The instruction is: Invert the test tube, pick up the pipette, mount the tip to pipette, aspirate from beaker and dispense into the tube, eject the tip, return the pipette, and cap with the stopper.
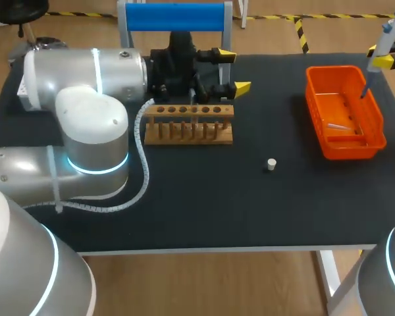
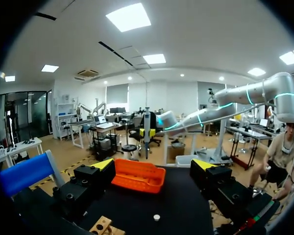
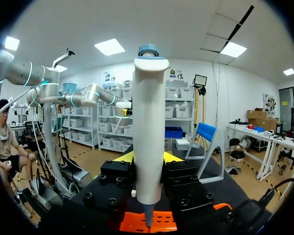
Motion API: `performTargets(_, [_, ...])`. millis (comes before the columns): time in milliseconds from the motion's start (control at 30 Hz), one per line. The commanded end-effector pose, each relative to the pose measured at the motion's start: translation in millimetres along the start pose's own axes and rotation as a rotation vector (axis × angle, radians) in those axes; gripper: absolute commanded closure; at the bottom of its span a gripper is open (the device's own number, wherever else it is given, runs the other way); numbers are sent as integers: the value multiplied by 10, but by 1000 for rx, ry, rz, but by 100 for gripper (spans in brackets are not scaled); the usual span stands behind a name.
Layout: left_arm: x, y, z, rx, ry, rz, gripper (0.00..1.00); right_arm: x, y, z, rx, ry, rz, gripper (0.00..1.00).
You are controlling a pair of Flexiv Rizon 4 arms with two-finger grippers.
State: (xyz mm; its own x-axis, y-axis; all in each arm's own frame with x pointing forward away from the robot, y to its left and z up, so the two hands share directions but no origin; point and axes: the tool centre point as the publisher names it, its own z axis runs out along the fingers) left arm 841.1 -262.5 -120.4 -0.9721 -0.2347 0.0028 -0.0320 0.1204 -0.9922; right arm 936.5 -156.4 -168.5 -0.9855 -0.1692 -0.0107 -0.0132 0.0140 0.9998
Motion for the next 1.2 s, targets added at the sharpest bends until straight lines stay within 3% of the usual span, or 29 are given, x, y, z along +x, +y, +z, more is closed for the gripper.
performTargets(33, [-27, 18, -67, 167, 8, 4, 0, -15, 5, -18, 2, 5, 0, 100])
performTargets(1200, [9, 4, -56, 130, -3, 2, 0, -15, 5, -18, 2, 5, 0, 100])
